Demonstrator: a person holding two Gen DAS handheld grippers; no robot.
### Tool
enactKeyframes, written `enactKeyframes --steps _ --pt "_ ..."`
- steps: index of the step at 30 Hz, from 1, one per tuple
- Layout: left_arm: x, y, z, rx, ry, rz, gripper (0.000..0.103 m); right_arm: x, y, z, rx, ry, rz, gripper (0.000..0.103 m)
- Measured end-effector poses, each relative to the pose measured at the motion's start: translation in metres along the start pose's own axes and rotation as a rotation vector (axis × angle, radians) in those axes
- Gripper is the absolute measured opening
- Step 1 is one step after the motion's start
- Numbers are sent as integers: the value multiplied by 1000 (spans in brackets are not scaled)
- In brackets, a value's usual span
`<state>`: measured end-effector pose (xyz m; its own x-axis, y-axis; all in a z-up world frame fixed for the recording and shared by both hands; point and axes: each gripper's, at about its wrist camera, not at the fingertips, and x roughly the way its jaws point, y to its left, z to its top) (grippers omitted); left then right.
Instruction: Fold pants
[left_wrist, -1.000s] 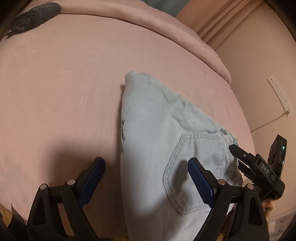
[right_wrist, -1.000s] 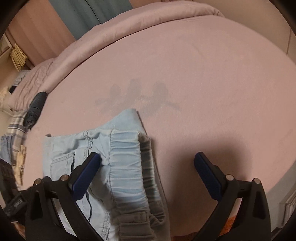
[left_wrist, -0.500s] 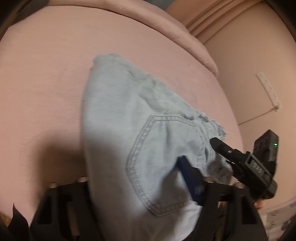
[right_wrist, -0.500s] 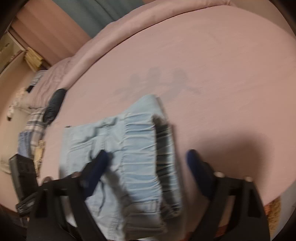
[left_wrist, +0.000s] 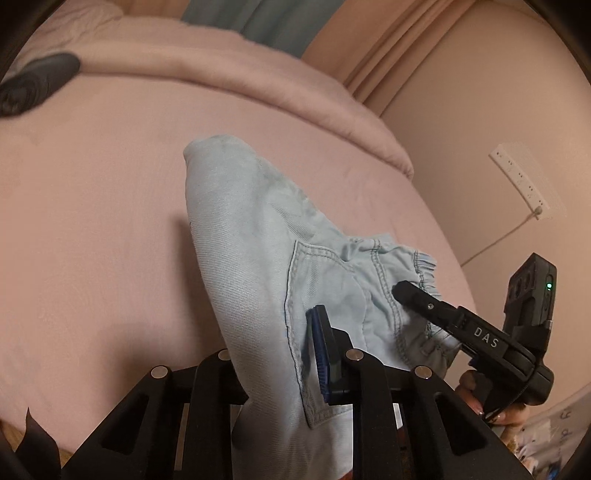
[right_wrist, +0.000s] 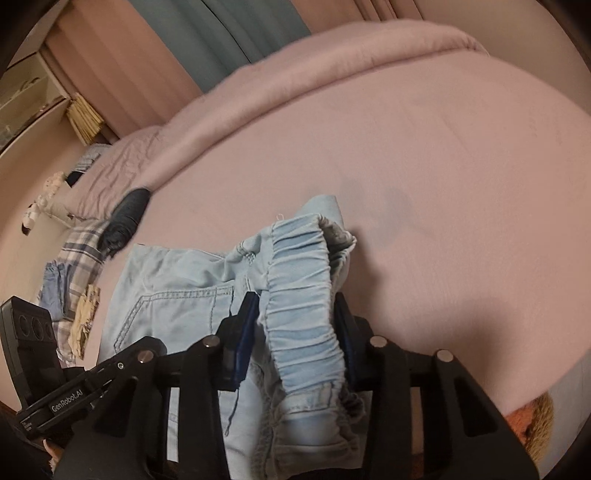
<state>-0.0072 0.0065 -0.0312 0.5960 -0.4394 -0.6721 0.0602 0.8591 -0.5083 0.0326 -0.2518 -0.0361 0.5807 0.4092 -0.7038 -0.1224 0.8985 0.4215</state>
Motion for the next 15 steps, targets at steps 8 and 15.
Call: enactKeyframes --steps 8,15 --pt "-4 16 46 15 -90 37 21 18 34 46 -88 -61 31 40" --pt "73 60 52 -57 14 157 21 104 18 48 -77 92 -22 40"
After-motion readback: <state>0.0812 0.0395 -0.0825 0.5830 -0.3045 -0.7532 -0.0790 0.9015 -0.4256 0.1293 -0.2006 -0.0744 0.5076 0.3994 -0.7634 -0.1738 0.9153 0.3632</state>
